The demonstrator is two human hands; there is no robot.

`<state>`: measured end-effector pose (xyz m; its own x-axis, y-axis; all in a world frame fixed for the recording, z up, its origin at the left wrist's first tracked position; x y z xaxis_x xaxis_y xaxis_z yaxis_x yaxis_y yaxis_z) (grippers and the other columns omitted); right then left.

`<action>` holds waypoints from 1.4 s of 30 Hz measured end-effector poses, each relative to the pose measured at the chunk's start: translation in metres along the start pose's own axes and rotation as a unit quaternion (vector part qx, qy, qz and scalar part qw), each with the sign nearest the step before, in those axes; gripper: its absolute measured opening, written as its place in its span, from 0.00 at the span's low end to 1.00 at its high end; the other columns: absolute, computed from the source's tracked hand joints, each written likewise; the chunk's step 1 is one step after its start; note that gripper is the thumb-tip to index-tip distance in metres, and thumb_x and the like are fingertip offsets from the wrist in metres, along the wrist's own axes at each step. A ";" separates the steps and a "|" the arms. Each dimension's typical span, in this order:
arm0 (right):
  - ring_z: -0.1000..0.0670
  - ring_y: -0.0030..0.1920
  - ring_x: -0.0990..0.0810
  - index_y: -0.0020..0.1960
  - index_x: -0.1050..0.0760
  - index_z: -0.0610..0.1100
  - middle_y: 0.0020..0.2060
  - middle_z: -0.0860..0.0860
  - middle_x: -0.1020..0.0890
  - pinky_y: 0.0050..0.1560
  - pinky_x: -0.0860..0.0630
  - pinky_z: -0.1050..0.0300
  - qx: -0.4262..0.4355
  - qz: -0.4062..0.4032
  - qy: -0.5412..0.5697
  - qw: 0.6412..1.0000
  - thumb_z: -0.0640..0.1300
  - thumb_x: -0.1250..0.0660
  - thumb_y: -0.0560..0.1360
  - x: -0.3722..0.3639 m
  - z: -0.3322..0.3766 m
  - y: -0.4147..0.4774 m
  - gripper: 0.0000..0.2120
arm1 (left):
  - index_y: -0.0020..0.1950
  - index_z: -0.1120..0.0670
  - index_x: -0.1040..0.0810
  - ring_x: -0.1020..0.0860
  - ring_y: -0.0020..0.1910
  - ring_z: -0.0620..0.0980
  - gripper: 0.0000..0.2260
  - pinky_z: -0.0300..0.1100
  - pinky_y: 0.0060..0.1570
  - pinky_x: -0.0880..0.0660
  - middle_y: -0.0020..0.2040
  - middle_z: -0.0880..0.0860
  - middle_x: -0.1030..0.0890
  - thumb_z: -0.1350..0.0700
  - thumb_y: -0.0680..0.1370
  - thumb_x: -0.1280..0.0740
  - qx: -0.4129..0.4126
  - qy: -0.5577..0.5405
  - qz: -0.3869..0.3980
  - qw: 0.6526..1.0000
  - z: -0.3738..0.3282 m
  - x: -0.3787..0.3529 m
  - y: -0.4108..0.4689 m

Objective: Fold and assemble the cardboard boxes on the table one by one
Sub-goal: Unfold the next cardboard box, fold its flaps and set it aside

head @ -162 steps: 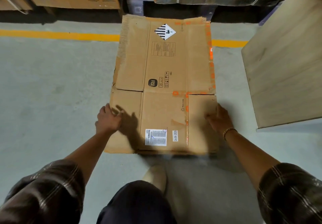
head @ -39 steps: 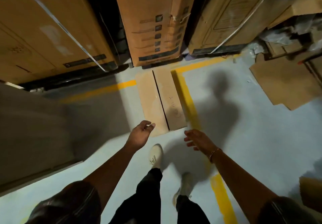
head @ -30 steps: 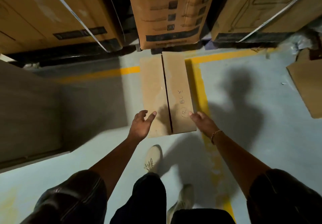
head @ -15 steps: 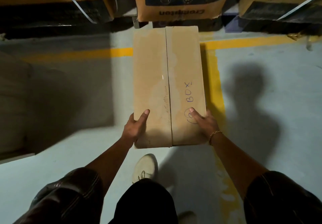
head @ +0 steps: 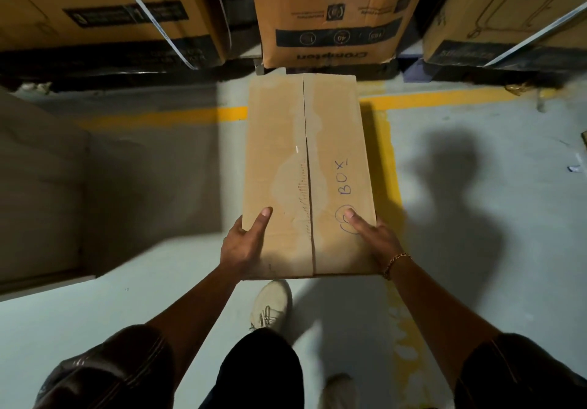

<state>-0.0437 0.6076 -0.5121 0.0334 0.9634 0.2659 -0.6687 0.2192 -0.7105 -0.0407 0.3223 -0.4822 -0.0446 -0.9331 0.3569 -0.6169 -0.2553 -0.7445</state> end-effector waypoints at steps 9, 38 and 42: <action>0.59 0.53 0.19 0.62 0.20 0.46 0.52 0.58 0.16 0.63 0.27 0.57 0.040 -0.007 -0.006 0.999 0.65 0.24 0.66 0.041 0.109 -0.184 0.32 | 0.67 0.44 0.21 0.19 0.57 0.55 0.43 0.55 0.64 0.24 0.58 0.49 0.15 0.17 0.65 0.41 -0.008 0.045 -0.038 0.998 -0.079 0.089 -0.177; 0.49 0.54 0.15 0.60 0.19 0.53 0.51 0.56 0.13 0.63 0.22 0.43 0.259 0.181 -0.106 0.943 0.75 0.25 0.57 -0.227 0.445 -0.646 0.38 | 0.82 0.55 0.40 0.34 0.77 0.62 0.49 0.58 0.72 0.36 0.80 0.58 0.37 0.21 0.72 0.46 -0.124 -0.057 -0.278 0.951 -0.087 0.605 -0.547; 0.49 0.55 0.17 0.61 0.20 0.52 0.53 0.55 0.15 0.64 0.23 0.46 0.270 0.214 -0.115 0.932 0.72 0.26 0.61 -0.307 0.460 -0.683 0.36 | 0.82 0.56 0.40 0.35 0.77 0.61 0.50 0.56 0.72 0.36 0.80 0.58 0.36 0.21 0.73 0.44 -0.119 -0.079 -0.292 0.946 -0.054 0.682 -0.547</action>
<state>0.0615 0.0911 0.1910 -0.4405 0.8725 0.2113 -0.8627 -0.3463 -0.3685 0.2234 -0.1603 0.1987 0.4643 -0.6817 0.5654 -0.6603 -0.6919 -0.2920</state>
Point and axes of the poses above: each hand's wrist, its own y-axis towards the middle knuckle, its own x-axis out of the back of the hand, z = x × y, the point moved 1 cm from there along y, towards the middle knuckle
